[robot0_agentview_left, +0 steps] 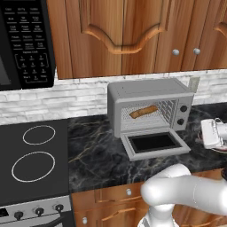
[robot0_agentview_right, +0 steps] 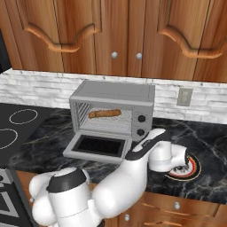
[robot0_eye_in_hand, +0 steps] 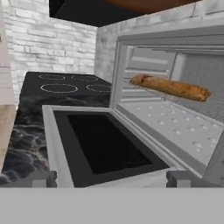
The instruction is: Pull the toaster oven rack outwards. Pick up the baguette from the plate and place it on the toaster oven rack. Close the toaster oven door fully and set the temperature to the lowest setting.
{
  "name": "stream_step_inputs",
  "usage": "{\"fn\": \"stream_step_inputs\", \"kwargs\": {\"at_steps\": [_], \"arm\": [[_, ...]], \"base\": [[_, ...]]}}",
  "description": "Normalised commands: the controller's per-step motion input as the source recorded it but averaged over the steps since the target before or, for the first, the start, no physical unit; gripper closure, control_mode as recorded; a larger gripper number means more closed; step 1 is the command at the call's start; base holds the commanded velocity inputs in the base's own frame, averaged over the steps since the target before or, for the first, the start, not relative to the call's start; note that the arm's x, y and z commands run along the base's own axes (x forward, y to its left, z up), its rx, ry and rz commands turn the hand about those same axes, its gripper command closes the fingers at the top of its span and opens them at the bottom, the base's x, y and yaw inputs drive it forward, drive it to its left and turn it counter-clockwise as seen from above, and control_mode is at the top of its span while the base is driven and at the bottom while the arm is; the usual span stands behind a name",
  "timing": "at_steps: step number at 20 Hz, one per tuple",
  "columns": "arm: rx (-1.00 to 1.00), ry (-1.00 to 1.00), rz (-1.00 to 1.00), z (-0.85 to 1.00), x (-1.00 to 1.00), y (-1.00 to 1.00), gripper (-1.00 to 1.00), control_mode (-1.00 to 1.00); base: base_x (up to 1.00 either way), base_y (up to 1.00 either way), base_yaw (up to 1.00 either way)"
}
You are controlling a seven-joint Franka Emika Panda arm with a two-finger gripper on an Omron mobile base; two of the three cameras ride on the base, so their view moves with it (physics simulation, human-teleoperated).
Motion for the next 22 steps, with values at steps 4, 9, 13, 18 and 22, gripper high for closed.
{"fn": "stream_step_inputs", "kwargs": {"at_steps": [4,9,13,18,22], "arm": [[0.00,0.00,-0.07,-0.41,-0.31,0.00,-1.00,-1.00],[0.00,0.03,-0.08,-0.30,-0.20,0.11,-1.00,-1.00],[0.00,0.01,-0.08,-0.07,0.00,0.23,-1.00,-1.00],[-0.01,0.03,-0.09,-0.07,0.03,0.28,-1.00,-1.00],[0.00,0.00,-0.02,-0.03,0.01,0.01,-1.00,-1.00]], "base": [[0.00,0.00,0.00],[0.00,0.00,0.00],[0.00,0.00,0.00],[0.00,0.00,0.00],[0.00,0.00,0.00]]}}
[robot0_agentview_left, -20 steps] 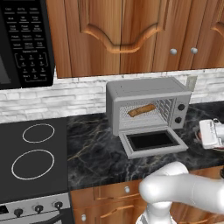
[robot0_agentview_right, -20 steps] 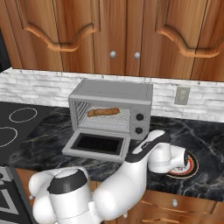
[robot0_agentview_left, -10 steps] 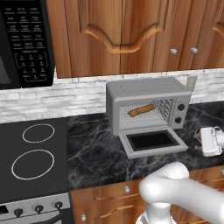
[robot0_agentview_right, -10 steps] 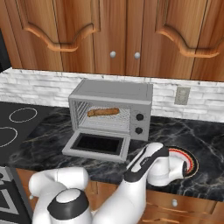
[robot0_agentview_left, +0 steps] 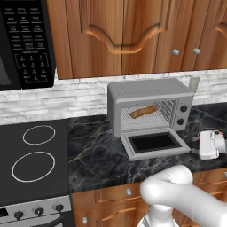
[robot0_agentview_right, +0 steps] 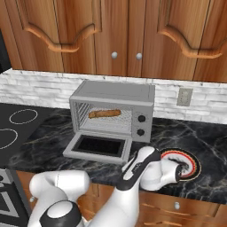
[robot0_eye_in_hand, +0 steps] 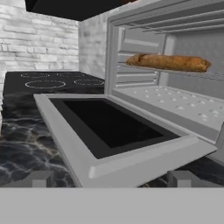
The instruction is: Pull the toaster oven rack outwards. Pick up the baguette from the plate and place it on the toaster oven rack. Close the toaster oven door fully and set the temperature to the lowest setting.
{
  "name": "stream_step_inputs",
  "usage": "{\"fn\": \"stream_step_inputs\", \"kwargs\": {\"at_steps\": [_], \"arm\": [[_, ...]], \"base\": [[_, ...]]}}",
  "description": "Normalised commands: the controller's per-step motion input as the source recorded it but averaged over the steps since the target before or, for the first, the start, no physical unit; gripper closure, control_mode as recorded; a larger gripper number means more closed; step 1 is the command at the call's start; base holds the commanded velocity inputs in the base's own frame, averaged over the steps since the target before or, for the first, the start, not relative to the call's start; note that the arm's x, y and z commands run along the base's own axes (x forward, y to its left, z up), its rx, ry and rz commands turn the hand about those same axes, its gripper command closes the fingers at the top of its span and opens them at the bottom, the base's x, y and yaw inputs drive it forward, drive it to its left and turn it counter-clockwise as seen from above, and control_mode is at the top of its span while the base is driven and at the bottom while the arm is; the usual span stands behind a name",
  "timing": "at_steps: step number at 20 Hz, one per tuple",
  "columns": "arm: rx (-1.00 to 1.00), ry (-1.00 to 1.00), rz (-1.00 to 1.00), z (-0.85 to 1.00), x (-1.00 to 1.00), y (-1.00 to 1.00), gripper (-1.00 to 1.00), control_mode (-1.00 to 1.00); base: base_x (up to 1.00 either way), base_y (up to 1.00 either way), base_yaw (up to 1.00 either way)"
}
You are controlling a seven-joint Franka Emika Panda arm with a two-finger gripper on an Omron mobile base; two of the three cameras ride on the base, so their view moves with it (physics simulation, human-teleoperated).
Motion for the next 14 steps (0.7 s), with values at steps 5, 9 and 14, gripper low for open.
{"fn": "stream_step_inputs", "kwargs": {"at_steps": [5,9,14], "arm": [[0.00,0.00,-0.01,-0.07,-0.05,-0.02,-1.00,-1.00],[0.00,0.01,-0.01,-0.13,-0.17,-0.14,-1.00,-1.00],[0.00,0.00,-0.01,-0.12,-0.16,-0.03,-1.00,-1.00]], "base": [[0.00,0.00,0.00],[0.00,0.00,0.00],[0.00,0.00,0.00]]}}
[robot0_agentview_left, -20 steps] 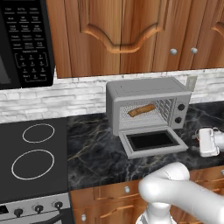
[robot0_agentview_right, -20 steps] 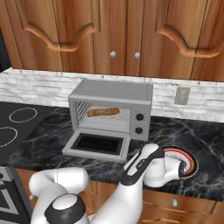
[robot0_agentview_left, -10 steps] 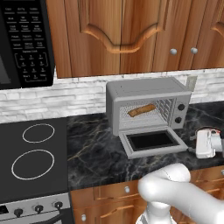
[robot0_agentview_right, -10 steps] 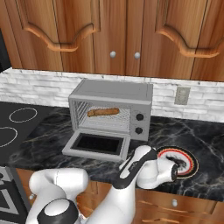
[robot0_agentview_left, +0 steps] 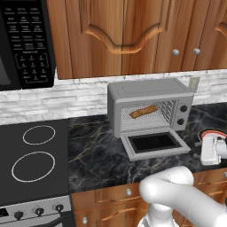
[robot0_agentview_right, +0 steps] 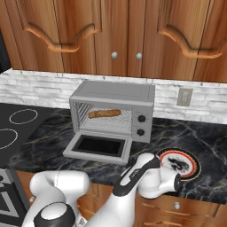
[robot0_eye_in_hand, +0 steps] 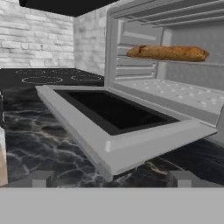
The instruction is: Pull the toaster oven rack outwards. Pick up the baguette from the plate and place it on the toaster oven rack. Close the toaster oven door fully and set the temperature to the lowest setting.
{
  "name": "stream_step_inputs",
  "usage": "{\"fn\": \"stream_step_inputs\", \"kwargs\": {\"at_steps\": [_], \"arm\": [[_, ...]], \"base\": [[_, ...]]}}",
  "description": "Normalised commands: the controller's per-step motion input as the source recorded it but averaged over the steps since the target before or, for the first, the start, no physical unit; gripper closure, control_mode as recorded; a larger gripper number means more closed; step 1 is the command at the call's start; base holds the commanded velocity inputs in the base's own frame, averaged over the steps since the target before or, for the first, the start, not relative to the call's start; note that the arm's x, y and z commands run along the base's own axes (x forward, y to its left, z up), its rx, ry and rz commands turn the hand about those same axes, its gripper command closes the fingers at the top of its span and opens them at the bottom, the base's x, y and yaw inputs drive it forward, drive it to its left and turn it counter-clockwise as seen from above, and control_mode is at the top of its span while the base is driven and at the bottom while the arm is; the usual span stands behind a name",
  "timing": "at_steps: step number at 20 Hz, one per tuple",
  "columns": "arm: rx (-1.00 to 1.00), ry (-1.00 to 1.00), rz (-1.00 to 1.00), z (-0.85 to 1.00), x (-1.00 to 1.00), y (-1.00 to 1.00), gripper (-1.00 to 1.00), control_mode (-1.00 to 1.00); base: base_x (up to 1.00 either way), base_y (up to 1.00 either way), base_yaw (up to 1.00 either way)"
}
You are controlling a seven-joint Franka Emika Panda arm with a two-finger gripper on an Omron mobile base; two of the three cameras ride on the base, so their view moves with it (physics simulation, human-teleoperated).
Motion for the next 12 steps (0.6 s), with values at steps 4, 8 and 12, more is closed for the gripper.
{"fn": "stream_step_inputs", "kwargs": {"at_steps": [4,8,12], "arm": [[0.00,0.00,0.00,-0.19,-0.01,0.00,-1.00,-1.00],[0.00,0.00,0.00,-0.23,0.00,0.00,-1.00,-1.00],[0.00,0.00,0.00,-0.23,0.00,0.00,-1.00,-1.00]], "base": [[0.00,0.00,0.00],[0.00,0.00,0.00],[0.00,0.00,0.00]]}}
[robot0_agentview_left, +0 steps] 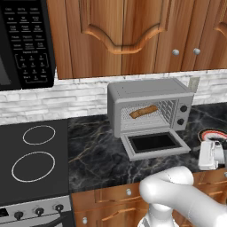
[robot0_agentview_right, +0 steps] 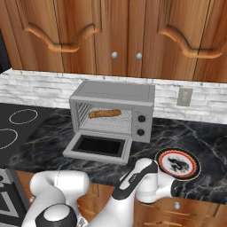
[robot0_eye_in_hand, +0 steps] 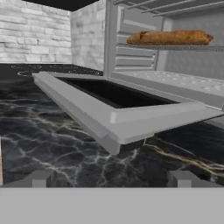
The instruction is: Pull the toaster oven rack outwards. Pick up the baguette from the plate and place it on the toaster oven rack. Close the toaster oven door fully and set the temperature to the lowest setting.
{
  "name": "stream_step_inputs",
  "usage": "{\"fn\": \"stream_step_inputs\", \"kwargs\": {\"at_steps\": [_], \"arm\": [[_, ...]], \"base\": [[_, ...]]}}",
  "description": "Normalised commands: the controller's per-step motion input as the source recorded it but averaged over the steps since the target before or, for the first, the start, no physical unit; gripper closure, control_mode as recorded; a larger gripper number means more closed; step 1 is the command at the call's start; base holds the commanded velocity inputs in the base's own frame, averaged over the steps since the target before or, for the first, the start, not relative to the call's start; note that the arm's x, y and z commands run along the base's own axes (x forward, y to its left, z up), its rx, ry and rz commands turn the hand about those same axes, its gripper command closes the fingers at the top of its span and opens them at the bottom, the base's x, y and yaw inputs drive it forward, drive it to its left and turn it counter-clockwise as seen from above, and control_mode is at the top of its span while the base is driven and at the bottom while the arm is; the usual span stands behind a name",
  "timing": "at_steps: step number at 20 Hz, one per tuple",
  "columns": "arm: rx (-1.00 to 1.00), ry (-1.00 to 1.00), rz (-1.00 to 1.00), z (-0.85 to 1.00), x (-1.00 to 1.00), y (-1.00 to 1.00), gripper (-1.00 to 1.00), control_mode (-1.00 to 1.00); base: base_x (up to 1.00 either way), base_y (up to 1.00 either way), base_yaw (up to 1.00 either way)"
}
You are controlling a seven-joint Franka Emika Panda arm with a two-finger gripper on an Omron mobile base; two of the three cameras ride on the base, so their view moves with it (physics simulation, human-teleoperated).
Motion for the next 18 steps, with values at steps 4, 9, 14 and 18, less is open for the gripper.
{"fn": "stream_step_inputs", "kwargs": {"at_steps": [4,9,14,18], "arm": [[0.00,0.00,0.00,-0.13,0.09,0.00,-1.00,-1.00],[0.00,0.00,0.00,-0.07,0.19,0.04,-1.00,-1.00],[0.00,0.04,0.01,0.00,0.13,0.04,-1.00,-1.00],[0.03,0.06,0.00,-0.13,0.02,0.00,-1.00,-1.00]], "base": [[0.00,0.00,0.00],[0.00,0.00,0.00],[0.00,0.00,0.00],[0.00,0.00,0.00]]}}
